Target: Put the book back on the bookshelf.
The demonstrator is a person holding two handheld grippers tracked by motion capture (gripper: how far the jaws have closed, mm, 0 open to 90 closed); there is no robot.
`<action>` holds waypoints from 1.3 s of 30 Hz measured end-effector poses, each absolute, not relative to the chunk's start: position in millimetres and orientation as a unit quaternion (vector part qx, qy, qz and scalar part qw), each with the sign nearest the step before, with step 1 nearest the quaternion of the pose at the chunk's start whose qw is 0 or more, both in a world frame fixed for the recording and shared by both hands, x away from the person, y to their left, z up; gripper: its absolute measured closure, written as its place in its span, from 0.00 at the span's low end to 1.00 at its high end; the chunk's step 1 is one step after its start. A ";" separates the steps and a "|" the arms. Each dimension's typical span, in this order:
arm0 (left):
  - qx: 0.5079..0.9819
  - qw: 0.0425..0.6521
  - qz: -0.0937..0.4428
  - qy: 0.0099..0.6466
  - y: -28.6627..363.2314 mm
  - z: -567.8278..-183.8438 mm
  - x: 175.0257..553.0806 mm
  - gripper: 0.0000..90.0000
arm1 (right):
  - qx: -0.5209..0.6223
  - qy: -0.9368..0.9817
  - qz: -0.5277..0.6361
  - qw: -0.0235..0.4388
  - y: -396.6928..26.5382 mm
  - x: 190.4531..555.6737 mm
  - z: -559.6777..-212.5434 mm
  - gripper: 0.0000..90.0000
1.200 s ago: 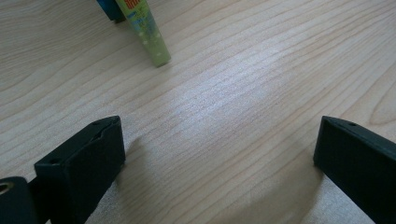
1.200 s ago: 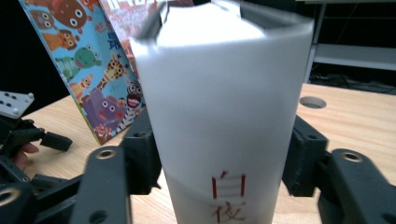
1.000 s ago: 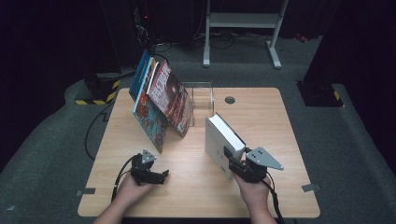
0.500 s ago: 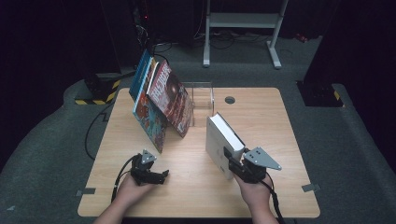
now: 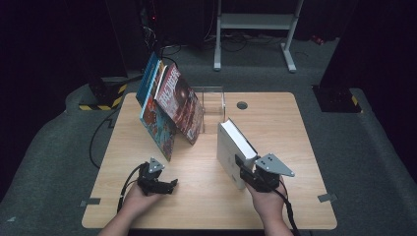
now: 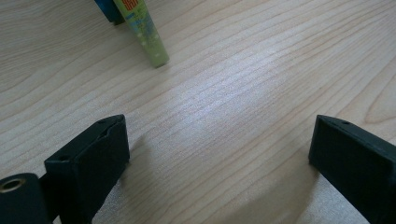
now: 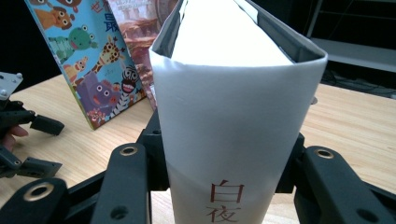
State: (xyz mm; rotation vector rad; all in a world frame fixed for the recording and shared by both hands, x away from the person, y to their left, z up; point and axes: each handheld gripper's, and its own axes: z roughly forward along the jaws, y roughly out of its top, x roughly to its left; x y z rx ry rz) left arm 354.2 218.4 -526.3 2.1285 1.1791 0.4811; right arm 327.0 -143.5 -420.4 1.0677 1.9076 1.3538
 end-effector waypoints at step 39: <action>0.812 0.326 0.185 0.449 218.7 -526.5 354.5 0.06 | 0.404 0.715 0.501 0.274 -126.8 352.8 -386.3 0.61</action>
